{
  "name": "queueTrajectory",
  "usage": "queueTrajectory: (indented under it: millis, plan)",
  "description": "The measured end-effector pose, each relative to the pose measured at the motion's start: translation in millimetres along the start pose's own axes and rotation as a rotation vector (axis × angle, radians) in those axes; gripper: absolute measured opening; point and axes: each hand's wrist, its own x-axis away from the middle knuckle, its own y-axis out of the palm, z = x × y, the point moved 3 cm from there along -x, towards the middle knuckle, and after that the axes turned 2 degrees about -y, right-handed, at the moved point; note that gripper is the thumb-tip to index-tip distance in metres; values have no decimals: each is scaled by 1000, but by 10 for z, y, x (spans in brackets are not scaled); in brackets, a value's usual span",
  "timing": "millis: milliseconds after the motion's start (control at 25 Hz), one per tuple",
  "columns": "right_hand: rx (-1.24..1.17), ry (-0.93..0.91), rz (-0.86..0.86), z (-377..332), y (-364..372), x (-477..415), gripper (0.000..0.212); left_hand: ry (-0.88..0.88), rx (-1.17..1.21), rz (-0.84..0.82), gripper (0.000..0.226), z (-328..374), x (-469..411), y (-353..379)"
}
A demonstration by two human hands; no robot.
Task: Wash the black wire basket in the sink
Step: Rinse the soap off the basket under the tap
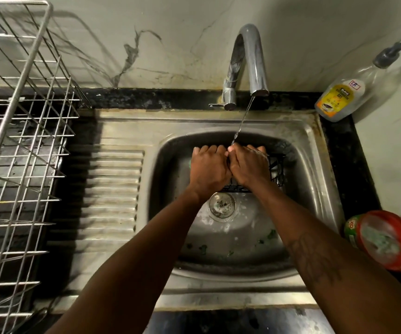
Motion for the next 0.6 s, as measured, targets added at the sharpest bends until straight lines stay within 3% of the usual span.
queueTrajectory:
  millis: [200, 400, 520, 600]
  plan:
    - [81, -84, 8, -45, 31, 139, 32, -273, -10, -193, 60, -128, -321, 7]
    - [-82, -231, -19, -325, 80, 100, 40, -441, 79, -92, 66, -402, -270, -100]
    - [16, -321, -79, -502, 35, -92, 33, -496, 29, -30, 65, -612, -208, -204]
    - [52, -184, -142, -341, -10, -233, 46, -514, 27, -1, 66, -647, -172, -219]
